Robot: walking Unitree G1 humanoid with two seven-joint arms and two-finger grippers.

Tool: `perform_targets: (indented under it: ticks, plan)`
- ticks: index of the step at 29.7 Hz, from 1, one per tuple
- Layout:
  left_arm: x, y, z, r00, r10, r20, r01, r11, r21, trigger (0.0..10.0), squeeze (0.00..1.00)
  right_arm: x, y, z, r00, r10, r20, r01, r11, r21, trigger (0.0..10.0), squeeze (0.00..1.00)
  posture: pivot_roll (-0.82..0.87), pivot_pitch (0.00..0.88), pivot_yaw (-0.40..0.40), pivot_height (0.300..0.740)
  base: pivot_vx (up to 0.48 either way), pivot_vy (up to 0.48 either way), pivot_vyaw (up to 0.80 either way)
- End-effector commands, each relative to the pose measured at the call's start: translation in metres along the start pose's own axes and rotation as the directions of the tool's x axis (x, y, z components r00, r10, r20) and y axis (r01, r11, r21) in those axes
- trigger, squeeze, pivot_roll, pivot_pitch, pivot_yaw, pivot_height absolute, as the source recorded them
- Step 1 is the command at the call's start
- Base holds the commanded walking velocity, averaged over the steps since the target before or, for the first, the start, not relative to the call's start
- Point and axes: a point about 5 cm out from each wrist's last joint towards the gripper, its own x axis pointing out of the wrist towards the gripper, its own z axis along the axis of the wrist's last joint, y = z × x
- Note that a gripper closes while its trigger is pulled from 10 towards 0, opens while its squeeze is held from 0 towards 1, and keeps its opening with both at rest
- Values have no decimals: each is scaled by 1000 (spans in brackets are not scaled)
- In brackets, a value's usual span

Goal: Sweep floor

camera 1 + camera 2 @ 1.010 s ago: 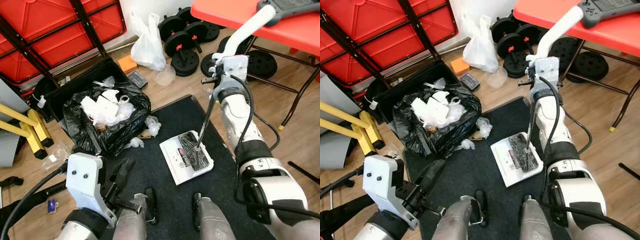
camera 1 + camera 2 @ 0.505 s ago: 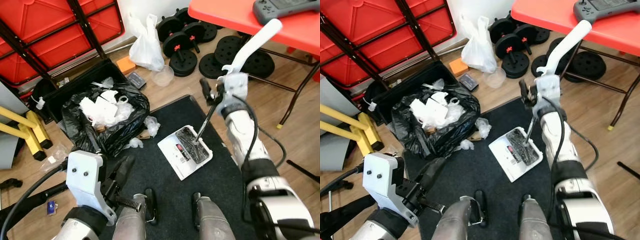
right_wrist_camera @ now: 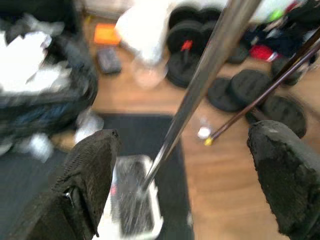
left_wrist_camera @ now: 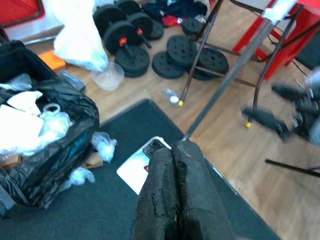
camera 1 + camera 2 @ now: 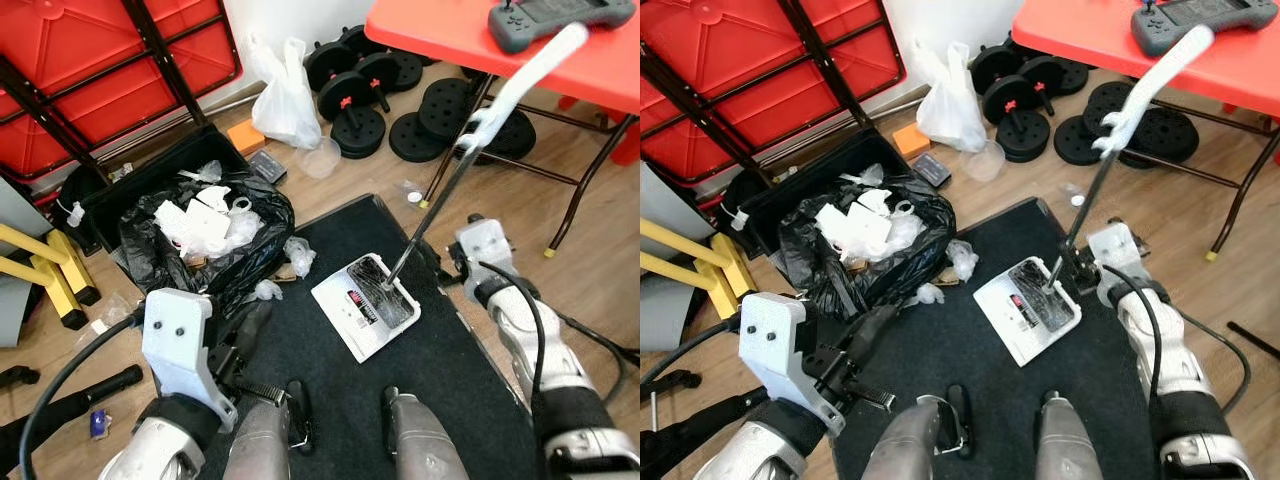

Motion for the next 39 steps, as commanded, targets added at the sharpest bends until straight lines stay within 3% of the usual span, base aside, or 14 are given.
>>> perform_targets:
  ticks: [1, 5, 6, 7, 8, 10, 11, 13, 16, 17, 19, 20, 30, 39]
  plan:
    - [0, 4, -5, 999, 44, -22, -44, 999, 8, 10000, 0, -7, 7, -13, 997, 38, -63, -38, 999, -4, 10000, 1000, 19, 302, 24, 740, 0, 0, 0]
    - [3, 5, -6, 999, 43, -16, -43, 999, 11, 10000, 0, -14, 12, -20, 992, 69, -106, -70, 998, -10, 10000, 1000, 13, 294, 23, 740, 0, 0, 0]
    - [5, 5, -6, 999, 43, -11, -43, 999, 13, 10000, 0, -16, 14, -19, 990, 81, -112, -81, 997, 4, 10000, 455, 6, 281, 20, 740, 0, 0, 0]
    - [8, 7, -7, 999, 52, -4, -52, 999, 10, 10000, 0, -18, 16, -16, 988, 107, -110, -104, 994, 38, 10000, 0, -14, 262, 17, 740, 0, 0, 0]
    - [8, 7, -7, 999, 52, -4, -52, 999, 10, 10000, 0, -18, 16, -16, 988, 107, -110, -104, 994, 38, 10000, 0, -14, 262, 17, 740, 0, 0, 0]
    - [17, 15, -9, 996, 90, 8, -90, 996, 20, 10000, 0, -25, 35, 12, 972, 236, -10, -228, 949, 220, 10000, 0, -41, 224, 20, 740, 0, 0, 0]
    - [17, 15, -9, 996, 90, 8, -90, 996, 20, 10000, 0, -25, 35, 12, 972, 236, -10, -228, 949, 220, 10000, 0, -41, 224, 20, 740, 0, 0, 0]
    - [21, 23, -11, 992, 127, 12, -128, 991, 33, 10000, 0, -31, 51, 40, 936, 334, 112, -352, 888, 296, 10000, 0, -53, 200, 22, 740, 0, 0, 0]
    - [23, 28, -13, 989, 150, 12, -151, 988, 38, 10000, 0, -35, 58, 55, 907, 378, 187, -419, 858, 298, 10000, 0, -60, 182, 22, 740, 0, 0, 0]
    - [24, 34, -17, 984, 176, 8, -176, 983, 43, 10000, 0, -40, 66, 67, 868, 428, 250, -489, 821, 293, 10000, 0, -67, 154, 24, 740, 0, 0, 775]
    - [24, 34, -17, 984, 176, 8, -176, 983, 43, 10000, 0, -40, 66, 67, 868, 428, 250, -489, 821, 293, 10000, 0, -67, 154, 24, 740, 0, 0, 775]
    - [29, 45, -24, 974, 228, 2, -227, 972, 64, 10000, 0, -49, 78, 78, 816, 487, 312, -567, 780, 265, 10000, 0, -81, 103, 22, 740, 0, 0, 775]
    - [37, 47, -33, 959, 285, -1, -284, 956, 81, 10000, 0, -55, 90, 74, 810, 501, 305, -580, 763, 285, 10000, 0, -106, 44, 24, 740, 0, 0, 772]
    - [42, 41, -52, 959, 274, -73, -269, 961, 68, 10000, 0, -42, 87, 62, 850, 467, 245, -525, 791, 313, 10000, 0, -105, 0, 8, 740, 0, 0, 763]
